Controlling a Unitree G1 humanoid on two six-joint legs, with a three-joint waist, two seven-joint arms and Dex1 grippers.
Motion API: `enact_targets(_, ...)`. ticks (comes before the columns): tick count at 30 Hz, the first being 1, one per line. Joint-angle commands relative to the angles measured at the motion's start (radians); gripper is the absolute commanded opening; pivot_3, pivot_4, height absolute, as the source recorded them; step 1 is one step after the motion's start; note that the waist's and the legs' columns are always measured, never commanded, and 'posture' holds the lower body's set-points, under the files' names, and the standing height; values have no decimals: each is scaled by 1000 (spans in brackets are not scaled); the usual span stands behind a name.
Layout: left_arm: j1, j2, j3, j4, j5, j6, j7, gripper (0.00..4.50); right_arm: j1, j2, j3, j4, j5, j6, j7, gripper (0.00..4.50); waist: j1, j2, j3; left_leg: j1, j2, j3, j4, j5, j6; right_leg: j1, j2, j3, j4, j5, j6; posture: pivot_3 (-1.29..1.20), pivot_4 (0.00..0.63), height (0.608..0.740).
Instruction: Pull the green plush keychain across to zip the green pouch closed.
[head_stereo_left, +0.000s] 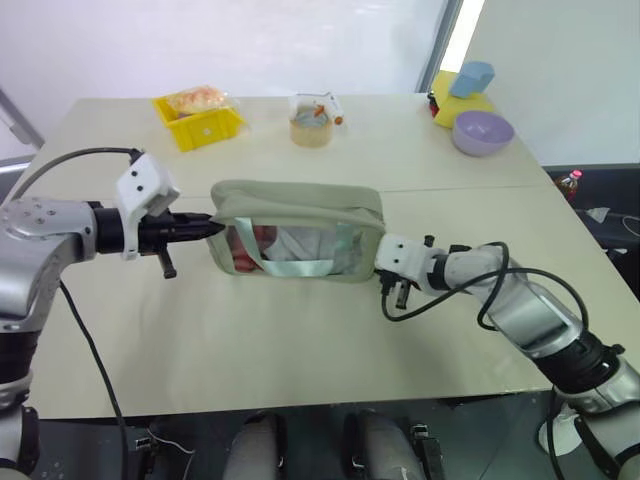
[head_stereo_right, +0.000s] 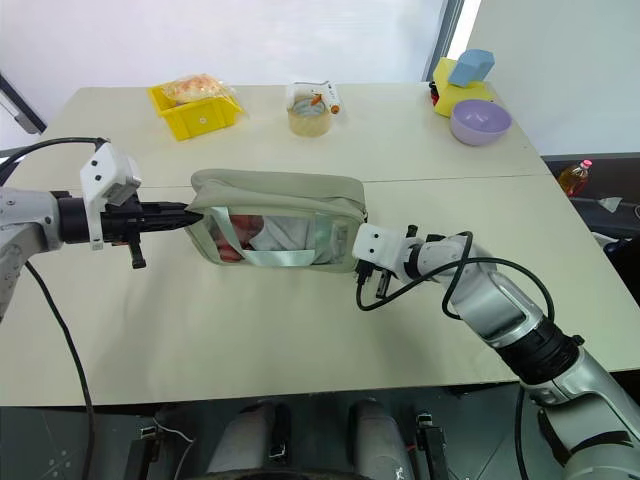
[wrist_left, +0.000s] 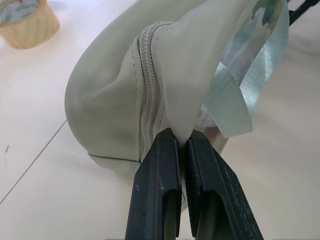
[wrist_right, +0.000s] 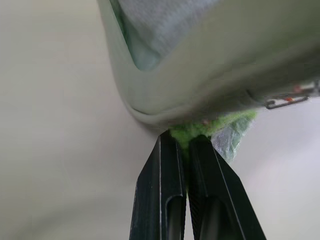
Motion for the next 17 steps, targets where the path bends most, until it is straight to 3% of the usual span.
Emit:
enact_targets(1,-16,-7,35,12,-15,22,19,742,-56,-13,-132,0,84,35,73,1406,1,0,0,0,0,0,0,0,0,0,0,0,0,0,0,0,150,739)
enact_targets(4,-40,10,74,49,-51,56,3,2062,-142,-58,-268,18,206,152,170,2988,0,1,1,0,0,0,0,0,0,0,0,0,0,0,0,0,150,739)
enact_targets(7,-50,41,103,73,-77,79,-23,3556,-193,-135,-323,18,276,218,259,4484,1,2,1,-1,0,0,0,0,0,0,0,0,0,0,0,0,150,739)
enact_targets(9,-59,69,123,86,-93,112,-32,4466,-221,-182,-365,13,337,280,312,4500,3,1,1,-1,0,-1,-1,0,1,0,0,-1,0,0,0,0,150,739)
enact_targets(17,-67,170,154,167,-81,98,-85,4466,-312,-211,-476,-52,558,476,366,4500,0,2,2,0,0,0,-1,-3,5,-1,0,0,0,0,0,0,150,739)
